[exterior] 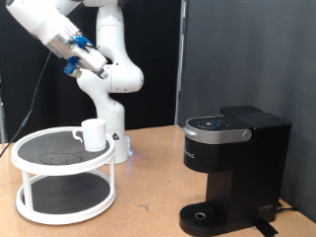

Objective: Make a cup of coffee with the keurig machine

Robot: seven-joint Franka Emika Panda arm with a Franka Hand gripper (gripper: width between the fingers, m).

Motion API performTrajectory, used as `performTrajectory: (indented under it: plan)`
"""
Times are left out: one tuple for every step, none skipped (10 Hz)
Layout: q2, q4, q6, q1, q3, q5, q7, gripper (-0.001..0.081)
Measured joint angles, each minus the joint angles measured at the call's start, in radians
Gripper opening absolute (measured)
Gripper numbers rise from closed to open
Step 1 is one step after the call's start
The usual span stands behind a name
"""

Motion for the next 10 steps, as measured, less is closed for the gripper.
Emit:
performTrajectory:
  plan:
    - [-0.003, 0.0, -0.004, -0.018, -0.016, -0.004, 0.0, 0.0]
    - [-0.004, 0.002, -0.017, -0.035, -0.033, -0.02, 0.0, 0.0]
    - [-0.005, 0.004, -0.026, -0.052, -0.05, -0.026, 0.001, 0.0]
    - [-0.005, 0.004, -0.034, -0.067, -0.064, -0.037, 0.001, 0.0]
    - [-0.005, 0.004, -0.044, -0.076, -0.073, -0.06, 0.001, 0.0]
    - [-0.005, 0.002, -0.045, -0.082, -0.074, -0.085, 0.0, 0.0]
    - [-0.005, -0.001, -0.045, -0.084, -0.074, -0.105, -0.002, 0.0]
    - [-0.005, -0.005, -0.041, -0.086, -0.074, -0.116, -0.008, 0.0]
    - [-0.005, -0.013, -0.034, -0.087, -0.074, -0.124, -0.016, 0.0]
    - [-0.005, -0.026, -0.021, -0.088, -0.075, -0.132, -0.024, 0.0]
